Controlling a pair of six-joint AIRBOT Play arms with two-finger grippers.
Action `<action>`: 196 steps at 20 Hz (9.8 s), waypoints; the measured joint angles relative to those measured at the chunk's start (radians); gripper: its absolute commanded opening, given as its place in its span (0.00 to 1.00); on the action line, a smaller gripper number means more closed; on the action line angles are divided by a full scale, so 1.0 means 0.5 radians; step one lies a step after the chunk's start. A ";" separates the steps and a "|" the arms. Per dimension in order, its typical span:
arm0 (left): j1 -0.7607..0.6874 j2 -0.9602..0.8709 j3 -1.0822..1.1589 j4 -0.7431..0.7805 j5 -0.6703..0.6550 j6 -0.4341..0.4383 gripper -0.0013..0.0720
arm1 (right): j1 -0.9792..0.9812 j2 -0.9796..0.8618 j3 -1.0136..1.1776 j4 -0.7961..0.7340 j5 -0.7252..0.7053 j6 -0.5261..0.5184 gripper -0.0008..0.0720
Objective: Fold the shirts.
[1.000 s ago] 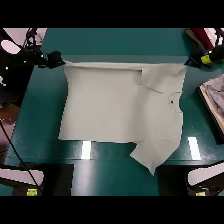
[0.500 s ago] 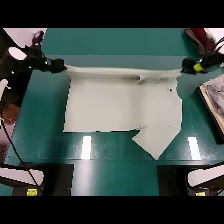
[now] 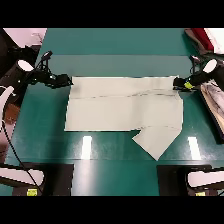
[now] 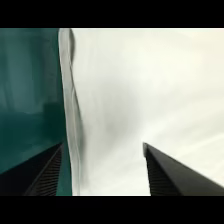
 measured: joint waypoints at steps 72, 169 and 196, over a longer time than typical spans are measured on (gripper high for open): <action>0.222 1.200 -1.248 0.129 -0.820 0.074 0.05 | -0.616 1.527 -1.537 0.138 0.898 -0.551 0.03; -0.716 -0.111 0.655 0.100 -0.182 -0.340 0.05 | 0.809 0.076 0.742 1.264 0.562 -0.655 0.03; -0.006 0.435 0.658 0.333 -0.716 -0.285 0.05 | 0.736 -0.132 -0.082 1.278 0.089 -0.769 0.81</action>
